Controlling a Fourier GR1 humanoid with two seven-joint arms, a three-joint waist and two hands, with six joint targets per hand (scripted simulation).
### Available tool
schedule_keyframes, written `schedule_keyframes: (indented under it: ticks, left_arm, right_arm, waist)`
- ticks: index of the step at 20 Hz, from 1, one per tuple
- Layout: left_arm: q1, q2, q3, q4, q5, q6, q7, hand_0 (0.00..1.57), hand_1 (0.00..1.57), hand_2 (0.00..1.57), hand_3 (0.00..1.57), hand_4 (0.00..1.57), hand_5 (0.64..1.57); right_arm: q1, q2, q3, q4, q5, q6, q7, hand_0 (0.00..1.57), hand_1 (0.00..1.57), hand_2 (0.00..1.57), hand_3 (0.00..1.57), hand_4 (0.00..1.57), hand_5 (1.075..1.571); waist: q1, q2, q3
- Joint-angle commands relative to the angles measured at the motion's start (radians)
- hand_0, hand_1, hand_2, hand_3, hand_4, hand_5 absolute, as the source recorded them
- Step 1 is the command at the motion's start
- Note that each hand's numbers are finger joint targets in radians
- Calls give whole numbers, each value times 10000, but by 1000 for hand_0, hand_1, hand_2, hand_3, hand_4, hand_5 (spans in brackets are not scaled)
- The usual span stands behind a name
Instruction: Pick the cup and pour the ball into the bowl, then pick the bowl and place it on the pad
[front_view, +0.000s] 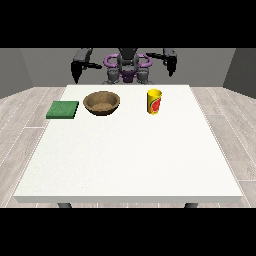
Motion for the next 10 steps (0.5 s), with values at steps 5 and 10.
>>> schedule_keyframes:
  ticks: [5,10]
  left_arm:
    - [-1654,409,1100,2770,-141,-62,-1403,0,0,0,0,0,1250]
    - [-1884,28,740,3770,-710,363,-1598,0,0,0,0,0,1236]
  right_arm:
    - [-1027,-810,-688,1386,-407,808,-631,0,0,0,0,0,1561]
    - [-1396,-1062,-1144,2699,-574,985,-1063,0,0,0,0,0,1562]
  waist:
    - [-497,537,1]
    - [-287,-55,3]
